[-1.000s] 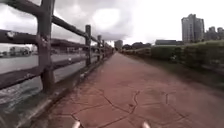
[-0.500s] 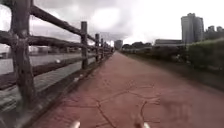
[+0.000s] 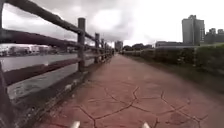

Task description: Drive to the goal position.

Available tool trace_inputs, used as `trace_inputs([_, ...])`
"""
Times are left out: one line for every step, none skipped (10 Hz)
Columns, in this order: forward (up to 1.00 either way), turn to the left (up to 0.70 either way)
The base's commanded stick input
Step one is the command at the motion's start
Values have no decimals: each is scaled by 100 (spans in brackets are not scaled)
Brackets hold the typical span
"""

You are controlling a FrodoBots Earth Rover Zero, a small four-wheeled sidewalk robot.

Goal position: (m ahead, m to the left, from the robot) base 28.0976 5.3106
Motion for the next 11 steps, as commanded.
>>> trace_inputs([70,0])
trace_inputs([70,0])
trace_inputs([70,0])
trace_inputs([70,0])
trace_inputs([70,0])
trace_inputs([70,0])
trace_inputs([70,0])
trace_inputs([70,0])
trace_inputs([70,0])
trace_inputs([70,0])
trace_inputs([70,0])
